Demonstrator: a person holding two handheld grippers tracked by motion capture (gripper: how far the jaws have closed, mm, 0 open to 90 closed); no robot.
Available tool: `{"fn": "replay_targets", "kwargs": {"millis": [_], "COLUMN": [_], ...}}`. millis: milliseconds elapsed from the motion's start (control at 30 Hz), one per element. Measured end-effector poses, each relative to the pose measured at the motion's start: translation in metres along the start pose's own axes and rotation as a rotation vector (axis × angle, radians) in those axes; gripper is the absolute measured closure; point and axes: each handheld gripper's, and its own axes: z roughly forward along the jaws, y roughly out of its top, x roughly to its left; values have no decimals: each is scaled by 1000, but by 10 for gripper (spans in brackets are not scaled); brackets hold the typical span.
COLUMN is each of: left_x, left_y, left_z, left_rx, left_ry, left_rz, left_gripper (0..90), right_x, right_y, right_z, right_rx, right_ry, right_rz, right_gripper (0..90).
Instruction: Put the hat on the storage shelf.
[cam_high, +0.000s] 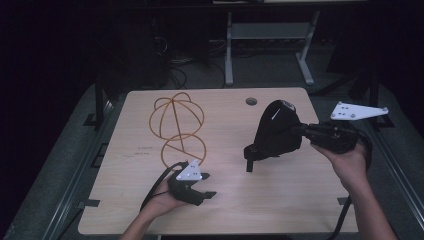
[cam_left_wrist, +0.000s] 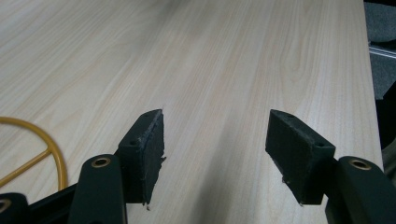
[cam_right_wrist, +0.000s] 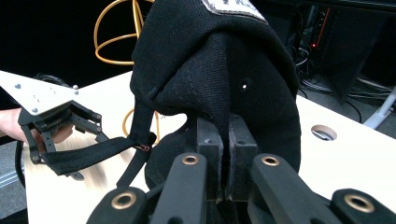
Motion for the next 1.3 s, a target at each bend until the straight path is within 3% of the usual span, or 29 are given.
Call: {"fn": "replay_targets", "kwargs": {"millis": [533, 900, 1300], "left_x": [1, 4, 5], "left_y": [-4, -5, -6], "left_z": [-2, -3, -3], "left_rx": [-18, -28, -20], "left_ry": [20, 16, 14], "left_rz": [-5, -63, -49], "left_gripper": [357, 335, 318], "right_x": [3, 11, 23], "right_y": [42, 72, 104], "right_z": [17, 27, 53], "right_rx": [8, 6, 22], "right_ry": [30, 56, 89], "right_rz": [-54, -91, -123], "right_gripper": [864, 864, 864]}}
